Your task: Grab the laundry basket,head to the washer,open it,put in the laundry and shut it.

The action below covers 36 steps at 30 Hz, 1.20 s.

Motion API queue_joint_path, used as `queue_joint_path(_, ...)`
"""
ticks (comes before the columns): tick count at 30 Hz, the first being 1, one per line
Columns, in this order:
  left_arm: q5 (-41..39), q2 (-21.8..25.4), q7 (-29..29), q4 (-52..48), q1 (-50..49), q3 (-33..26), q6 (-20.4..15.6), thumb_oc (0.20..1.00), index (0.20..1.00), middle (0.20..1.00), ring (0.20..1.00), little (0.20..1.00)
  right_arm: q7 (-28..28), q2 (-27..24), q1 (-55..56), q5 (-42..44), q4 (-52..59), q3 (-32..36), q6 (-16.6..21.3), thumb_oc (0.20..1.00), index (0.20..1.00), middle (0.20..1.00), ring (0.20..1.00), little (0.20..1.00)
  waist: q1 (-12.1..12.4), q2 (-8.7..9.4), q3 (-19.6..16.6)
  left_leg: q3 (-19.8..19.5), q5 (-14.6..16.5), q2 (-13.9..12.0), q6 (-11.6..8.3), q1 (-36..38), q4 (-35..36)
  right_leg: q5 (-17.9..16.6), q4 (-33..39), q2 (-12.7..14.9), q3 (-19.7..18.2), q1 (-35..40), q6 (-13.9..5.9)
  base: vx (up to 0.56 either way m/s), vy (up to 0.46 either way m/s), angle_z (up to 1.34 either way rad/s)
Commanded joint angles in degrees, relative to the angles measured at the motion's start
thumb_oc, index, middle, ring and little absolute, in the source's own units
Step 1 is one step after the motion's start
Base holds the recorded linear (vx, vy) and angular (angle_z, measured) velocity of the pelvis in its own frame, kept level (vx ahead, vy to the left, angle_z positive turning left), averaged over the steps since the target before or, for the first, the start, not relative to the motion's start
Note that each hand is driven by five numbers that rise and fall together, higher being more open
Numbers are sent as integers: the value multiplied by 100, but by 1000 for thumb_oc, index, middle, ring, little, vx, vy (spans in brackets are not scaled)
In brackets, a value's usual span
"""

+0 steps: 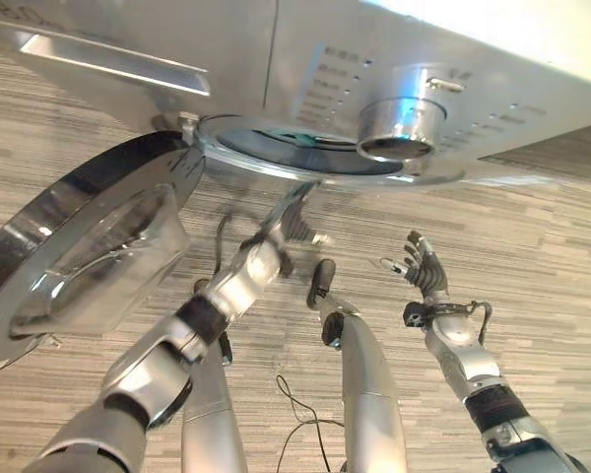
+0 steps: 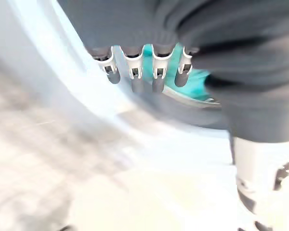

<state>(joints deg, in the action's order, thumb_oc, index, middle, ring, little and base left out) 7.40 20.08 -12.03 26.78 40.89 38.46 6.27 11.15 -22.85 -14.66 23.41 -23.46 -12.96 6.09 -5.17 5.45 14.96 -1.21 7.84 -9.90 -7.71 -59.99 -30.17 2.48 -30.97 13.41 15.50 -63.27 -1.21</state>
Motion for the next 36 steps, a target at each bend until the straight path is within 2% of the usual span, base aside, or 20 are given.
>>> queue_joint_path(1, 437, -158, 16, -169, 496, 95, -327, 1000, 1000, 1000, 1000, 1000, 73, -88, 190, -157, 377, 94, 196, 1000, 1000, 1000, 1000, 1000, -259, -168, -8, -324, -519, -172, 324, -185, 779, 627, 188, -157, 84, 237, -339, -15, -28, 4)
queue_joint_path(8, 607, 278, 236, -803, -862, -51, -573, 1000, 1000, 1000, 1000, 1000, 200, 133, 97, -652, -276, -192, 144, 1000, 1000, 1000, 1000, 1000, -82, -148, -72, -285, -419, -216, 329, 48, 582, 610, 184, -162, 194, 522, -306, 0, -3, 0)
queue_joint_path(10, 559, 448, 349, -923, -1310, -121, -637, 1000, 1000, 1000, 1000, 1000, 73, 161, 159, -726, -585, -321, 62, 1000, 1000, 1000, 1000, 1000, -3, -133, -119, -244, -371, -239, 347, 368, 566, 609, 215, -170, 219, 806, -301, 40, -8, -8)
queue_joint_path(11, 509, 611, 443, -936, -1693, -191, -662, 1000, 1000, 1000, 1000, 1000, -69, 195, 237, -789, -940, -488, -73, 1000, 1000, 1000, 1000, 1000, 77, -111, -126, -166, -320, -278, 355, 909, 616, 622, 248, -155, 236, 1250, -309, 46, -17, -11)
queue_joint_path(13, 453, 641, 510, -924, -1851, -227, -668, 1000, 1000, 1000, 1000, 1000, -152, 208, 274, -837, -1087, -563, -119, 1000, 1000, 1000, 1000, 1000, 112, -101, -114, -137, -313, -273, 351, 1197, 677, 623, 302, -180, 241, 1510, -320, 47, -19, -12)
queue_joint_path(14, 363, 677, 574, -968, -2010, -326, -686, 1000, 1000, 1000, 1000, 1000, -246, 250, 325, -846, -1327, -622, -169, 1000, 1000, 1000, 1000, 1000, 158, -96, -56, -83, -335, -276, 334, 1658, 843, 615, 454, -217, 249, 1941, -328, 122, -5, -8)
queue_joint_path(16, 177, 603, 826, -840, -2364, -421, -732, 1000, 1000, 1000, 1000, 1000, -477, 404, 431, -986, -2165, -758, -343, 1000, 1000, 1000, 1000, 1000, 339, -180, -106, -3, -552, -274, 231, 2802, 1472, 564, 1084, -347, 327, 3076, -339, 135, -24, -3)
queue_joint_path(18, 161, 623, 839, -855, -2423, -453, -743, 1000, 1000, 1000, 1000, 1000, -530, 450, 460, -1003, -2341, -799, -361, 1000, 1000, 1000, 1000, 1000, 376, -200, -58, 32, -647, -302, 213, 3168, 1709, 541, 1302, -430, 366, 3454, -322, 99, -29, -2)
queue_joint_path(20, -93, 472, 1063, -730, -2682, -560, -790, 1000, 1000, 1000, 1000, 1000, -718, 635, 447, -1243, -3135, -994, -454, 1000, 1000, 1000, 1000, 1000, 603, -252, -251, 58, -1194, -434, 120, 4062, 2607, 284, 2304, -718, 529, 4527, -354, 71, -7, -13)
queue_joint_path(21, -93, 474, 1064, -733, -2686, -562, -790, 1000, 1000, 1000, 1000, 1000, -718, 640, 444, -1244, -3147, -998, -446, 1000, 1000, 1000, 1000, 1000, 607, -254, -230, 69, -1225, -442, 117, 4120, 2667, 255, 2357, -735, 530, 4577, -353, 40, 9, -27)
queue_joint_path(22, -109, 373, 1086, -682, -2814, -548, -802, 1000, 1000, 1000, 1000, 1000, -755, 839, 398, -1408, -3672, -1153, -465, 1000, 1000, 1000, 1000, 1000, 743, -347, -480, 77, -1569, -522, 11, 4591, 3409, 191, 2906, -882, 585, 5027, -422, 94, 14, -20)
queue_joint_path(24, -36, 280, 1137, -733, -2741, -333, -807, 1000, 1000, 1000, 1000, 1000, -765, 902, 397, -1750, -3884, -1365, -484, 1000, 1000, 1000, 1000, 1000, 822, -432, -519, 9, -1943, -512, -134, 4659, 3494, 221, 3084, -930, 728, 5323, -368, 26, 9, -1)
queue_joint_path(26, -3, 252, 1120, -785, -2660, -310, -807, 1000, 1000, 1000, 1000, 1000, -767, 880, 394, -1887, -3836, -1445, -477, 1000, 1000, 1000, 1000, 1000, 807, -443, -459, 13, -1998, -477, -114, 4720, 3432, 258, 3082, -904, 826, 5402, -322, -53, -6, 36)
queue_joint_path(27, 39, 223, 1126, -839, -2576, -291, -813, 1000, 1000, 1000, 1000, 1000, -770, 809, 402, -2020, -3771, -1533, -471, 1000, 1000, 1000, 1000, 1000, 784, -404, -422, 68, -1771, -466, -12, 4788, 3138, 313, 3034, -836, 911, 5455, -266, -39, -8, 63)
queue_joint_path(28, 153, 141, 1106, -846, -2456, -301, -848, 1000, 1000, 1000, 1000, 1000, -805, 745, 436, -2247, -3754, -1646, -477, 1000, 1000, 1000, 1000, 1000, 738, -306, -469, 162, -1302, -545, 35, 4967, 2593, 390, 3036, -769, 946, 5537, -248, -38, -7, 60)
queue_joint_path(29, 154, 140, 1106, -845, -2456, -302, -848, 1000, 1000, 1000, 1000, 1000, -805, 744, 436, -2247, -3754, -1646, -477, 1000, 1000, 1000, 1000, 1000, 736, -308, -467, 157, -1289, -546, 36, 4960, 2575, 391, 3036, -770, 948, 5540, -249, -95, 71, 74)
queue_joint_path(30, 298, 94, 1077, -862, -2293, -240, -856, 1000, 1000, 1000, 1000, 1000, -776, 704, 486, -2334, -3849, -1643, -508, 1000, 1000, 1000, 1000, 1000, 675, -194, -535, 264, -1191, -767, 62, 5192, 1998, 231, 3101, -664, 1018, 5462, -211, -99, 123, 66)
queue_joint_path(31, 348, 67, 1079, -881, -2214, -229, -873, 1000, 1000, 1000, 1000, 1000, -768, 704, 540, -2379, -3932, -1627, -522, 1000, 1000, 1000, 1000, 1000, 652, -158, -616, 143, -1151, -802, 49, 5359, 1736, 119, 3132, -625, 1040, 5426, -262, -113, 210, 68)
queue_joint_path(34, 352, 116, 1158, -1068, -2217, -208, -975, 1000, 1000, 1000, 1000, 1000, -747, 701, 667, -2407, -4094, -1488, -532, 1000, 1000, 1000, 1000, 1000, 560, -209, -736, -172, -956, -707, -9, 5724, 1462, -92, 3167, -550, 997, 5438, -435, -46, 263, 26)
queue_joint_path(36, 351, 149, 1362, -1337, -2275, -242, -970, 1000, 1000, 1000, 1000, 1000, -786, 723, 770, -2381, -4309, -1265, -612, 1000, 1000, 1000, 1000, 1000, 343, -402, -898, 107, -327, -553, 25, 6160, 1903, -319, 3156, -342, 1003, 5354, -655, -101, 427, -14)
